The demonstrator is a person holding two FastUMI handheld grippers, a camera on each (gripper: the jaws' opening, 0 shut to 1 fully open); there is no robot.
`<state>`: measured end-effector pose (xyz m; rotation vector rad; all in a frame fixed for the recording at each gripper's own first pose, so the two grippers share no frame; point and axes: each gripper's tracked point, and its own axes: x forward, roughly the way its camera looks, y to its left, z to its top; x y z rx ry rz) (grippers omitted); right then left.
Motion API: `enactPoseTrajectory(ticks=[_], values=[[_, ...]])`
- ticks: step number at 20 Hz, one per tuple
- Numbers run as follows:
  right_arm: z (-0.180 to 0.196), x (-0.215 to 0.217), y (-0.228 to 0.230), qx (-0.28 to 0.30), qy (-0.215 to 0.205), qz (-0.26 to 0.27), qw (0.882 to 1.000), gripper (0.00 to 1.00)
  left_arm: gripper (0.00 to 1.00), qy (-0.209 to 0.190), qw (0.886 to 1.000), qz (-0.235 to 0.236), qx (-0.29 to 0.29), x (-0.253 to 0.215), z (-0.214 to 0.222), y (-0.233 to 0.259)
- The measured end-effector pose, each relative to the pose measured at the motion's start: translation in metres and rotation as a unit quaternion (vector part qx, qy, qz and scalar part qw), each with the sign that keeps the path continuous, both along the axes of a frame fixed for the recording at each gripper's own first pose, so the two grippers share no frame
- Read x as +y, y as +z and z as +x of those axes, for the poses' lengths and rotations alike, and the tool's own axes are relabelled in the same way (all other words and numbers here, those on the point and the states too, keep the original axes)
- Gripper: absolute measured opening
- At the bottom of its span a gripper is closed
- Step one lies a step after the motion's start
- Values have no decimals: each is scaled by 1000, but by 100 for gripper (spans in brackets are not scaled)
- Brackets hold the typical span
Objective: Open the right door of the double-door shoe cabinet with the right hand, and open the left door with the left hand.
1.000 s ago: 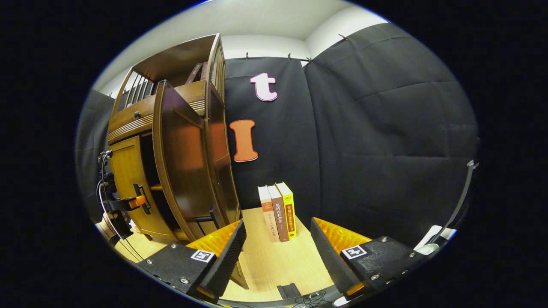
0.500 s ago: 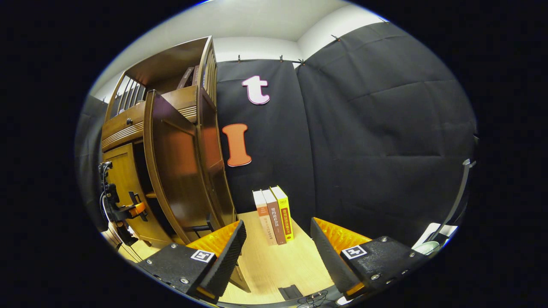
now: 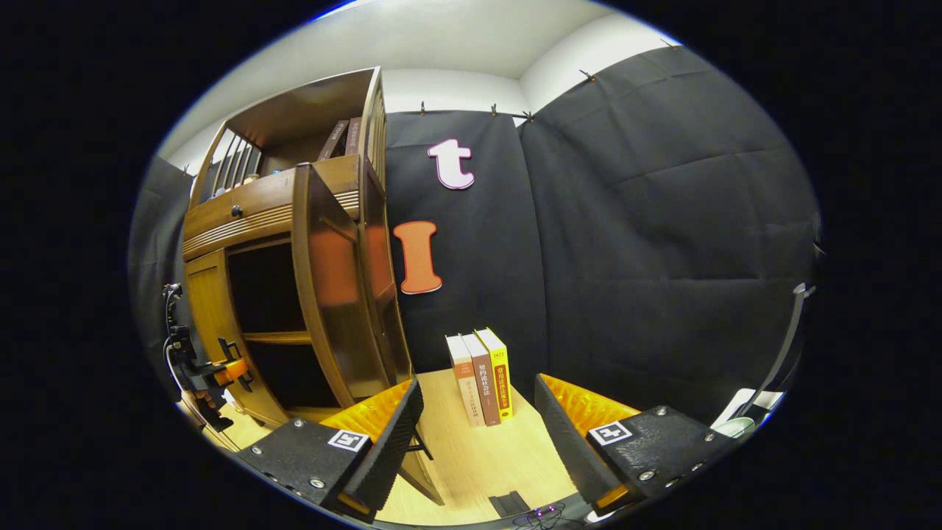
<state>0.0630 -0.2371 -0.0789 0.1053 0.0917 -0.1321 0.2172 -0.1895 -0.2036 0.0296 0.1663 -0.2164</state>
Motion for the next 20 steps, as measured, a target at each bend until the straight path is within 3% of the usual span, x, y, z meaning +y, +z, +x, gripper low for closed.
enactPoseTrajectory(ticks=[7,8,9,10,11,14,15,16,20], values=[[-25,41,11,-14,-3,-20,1000,100,28,2,1000,1,-5,42,-64,9],[-27,48,10,-13,-3,-23,1000,100,27,-1,1000,-9,-4,46,-69,10],[-31,55,12,-13,-3,-26,1000,93,27,-5,1000,-15,-2,50,-73,10],[-35,64,15,-16,-3,-27,1000,100,27,-9,1000,-17,-3,55,-78,11],[-40,70,19,-21,-4,-26,999,93,26,-15,1000,-14,-6,60,-82,10],[-53,91,23,-29,-10,-21,999,93,27,-28,999,-22,-7,73,-95,13],[-57,98,24,-31,-11,-20,999,100,29,-33,999,-26,-6,77,-96,13],[-61,104,25,-32,-12,-20,999,93,27,-38,999,-27,-7,81,-98,13],[-69,126,28,-39,-15,-20,999,93,28,-58,998,-22,-6,91,-107,14]])
